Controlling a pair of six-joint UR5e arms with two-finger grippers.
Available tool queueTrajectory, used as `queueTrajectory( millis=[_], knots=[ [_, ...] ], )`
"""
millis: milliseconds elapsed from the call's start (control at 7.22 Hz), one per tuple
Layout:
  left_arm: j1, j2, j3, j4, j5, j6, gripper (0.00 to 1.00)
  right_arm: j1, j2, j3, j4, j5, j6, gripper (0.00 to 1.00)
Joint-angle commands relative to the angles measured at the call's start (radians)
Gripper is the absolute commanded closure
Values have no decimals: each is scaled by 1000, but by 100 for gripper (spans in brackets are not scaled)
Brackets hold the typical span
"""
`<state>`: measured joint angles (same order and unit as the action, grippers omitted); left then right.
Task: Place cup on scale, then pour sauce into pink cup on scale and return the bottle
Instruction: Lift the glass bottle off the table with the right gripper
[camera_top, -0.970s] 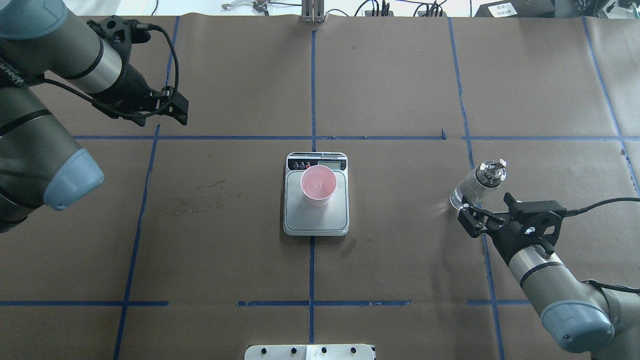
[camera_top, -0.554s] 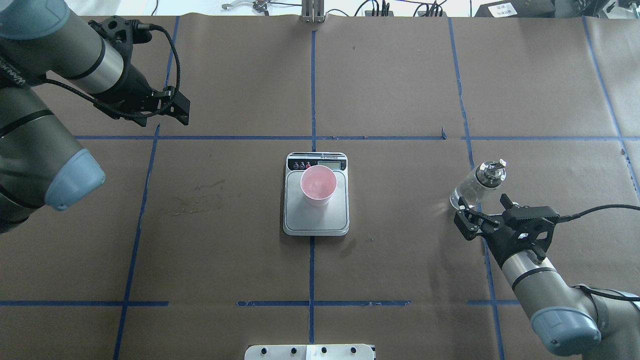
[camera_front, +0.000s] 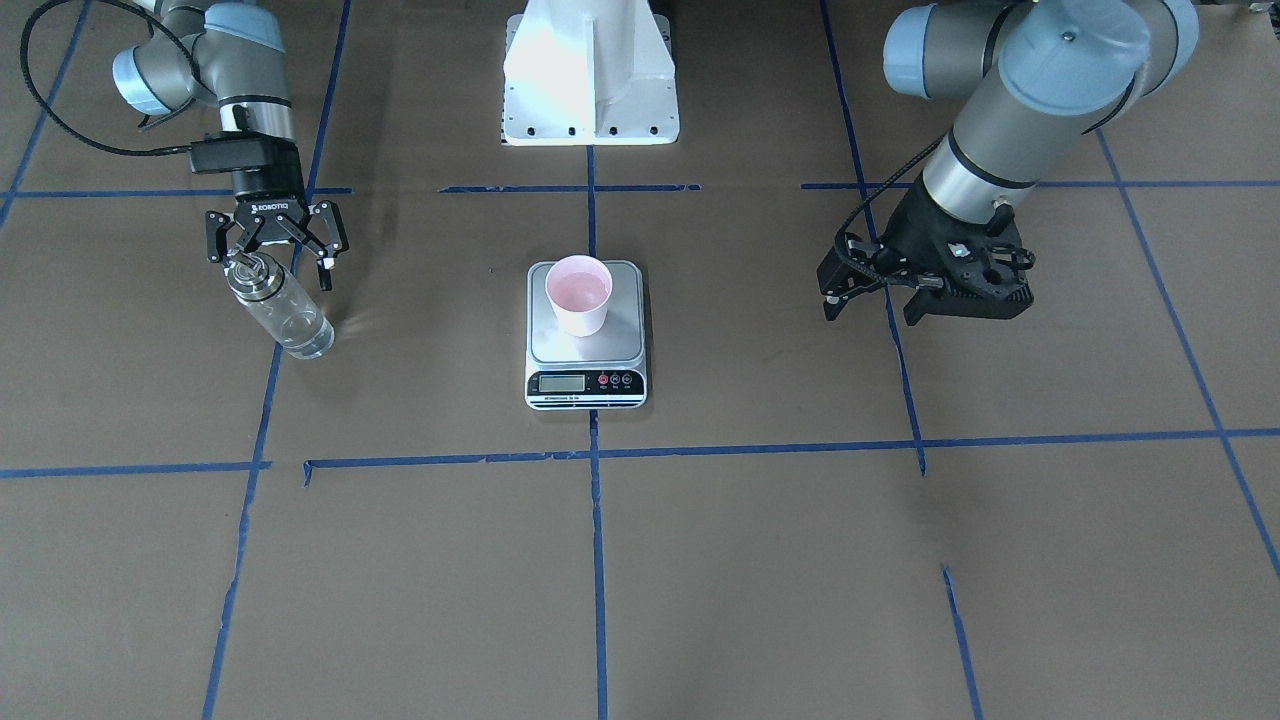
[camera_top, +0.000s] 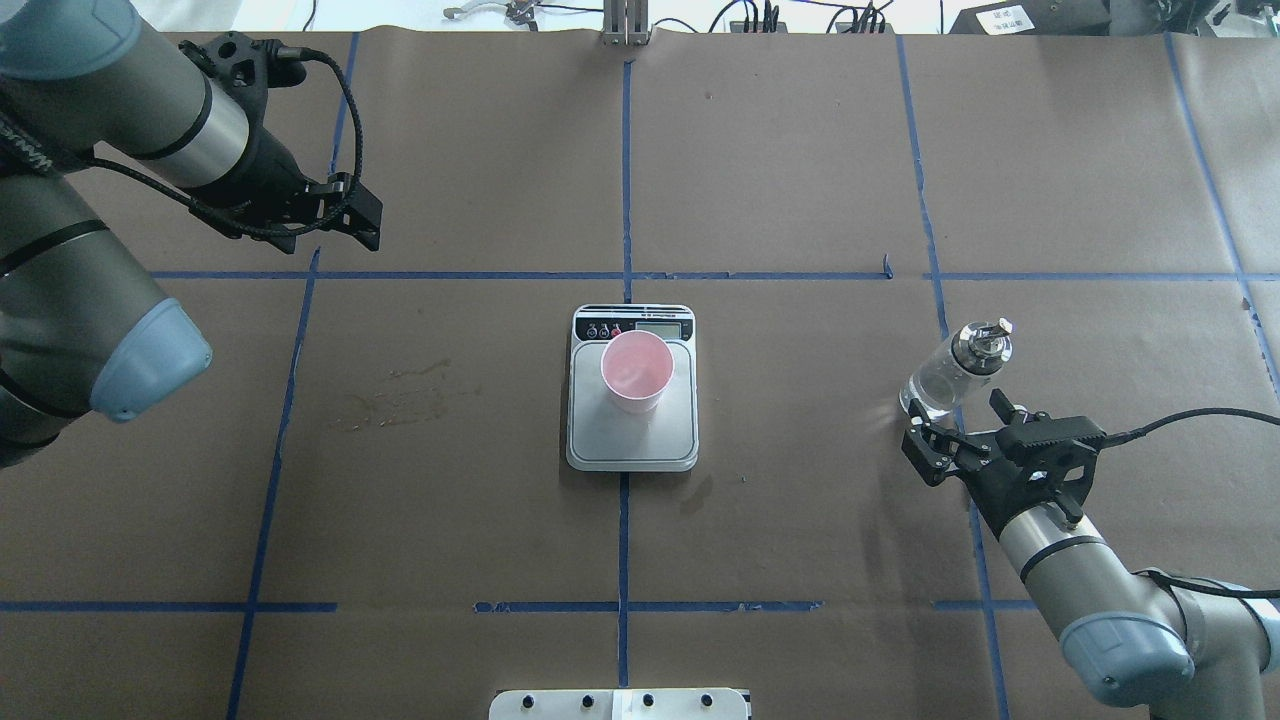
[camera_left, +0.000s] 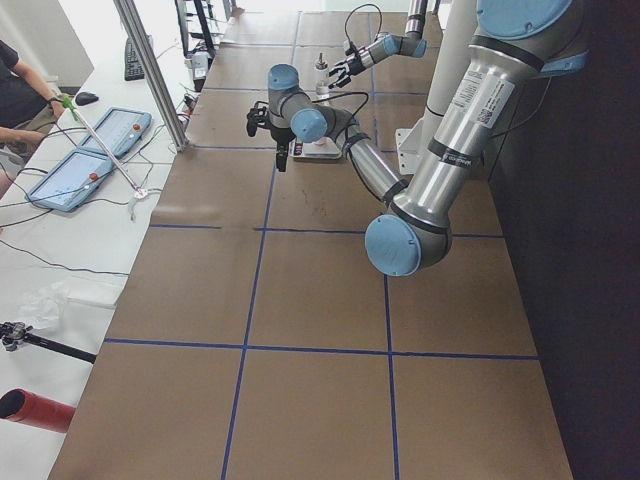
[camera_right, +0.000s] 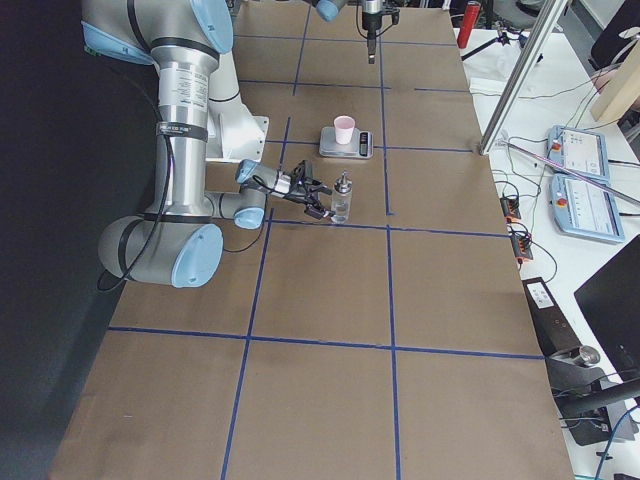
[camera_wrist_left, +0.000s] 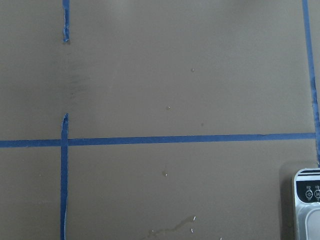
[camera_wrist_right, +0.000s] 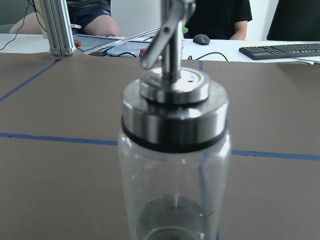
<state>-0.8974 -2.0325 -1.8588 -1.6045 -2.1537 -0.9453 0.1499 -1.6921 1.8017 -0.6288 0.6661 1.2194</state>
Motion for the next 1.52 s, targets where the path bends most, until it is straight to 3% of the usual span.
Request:
queueTrajectory(
  millis=[0, 970, 1247, 1385],
  knots=[
    [0, 0, 0, 0, 0, -1, 8, 17, 15, -16, 18, 4, -38, 0],
    [0, 0, 0, 0, 0, -1, 5, 92, 61, -51, 20, 33, -70, 2],
    [0, 0, 0, 0, 0, -1, 5, 99, 63, -62, 20, 35, -70, 8],
    [0, 0, 0, 0, 0, -1, 5, 102, 93, -83, 21, 35, -70, 27]
  ],
)
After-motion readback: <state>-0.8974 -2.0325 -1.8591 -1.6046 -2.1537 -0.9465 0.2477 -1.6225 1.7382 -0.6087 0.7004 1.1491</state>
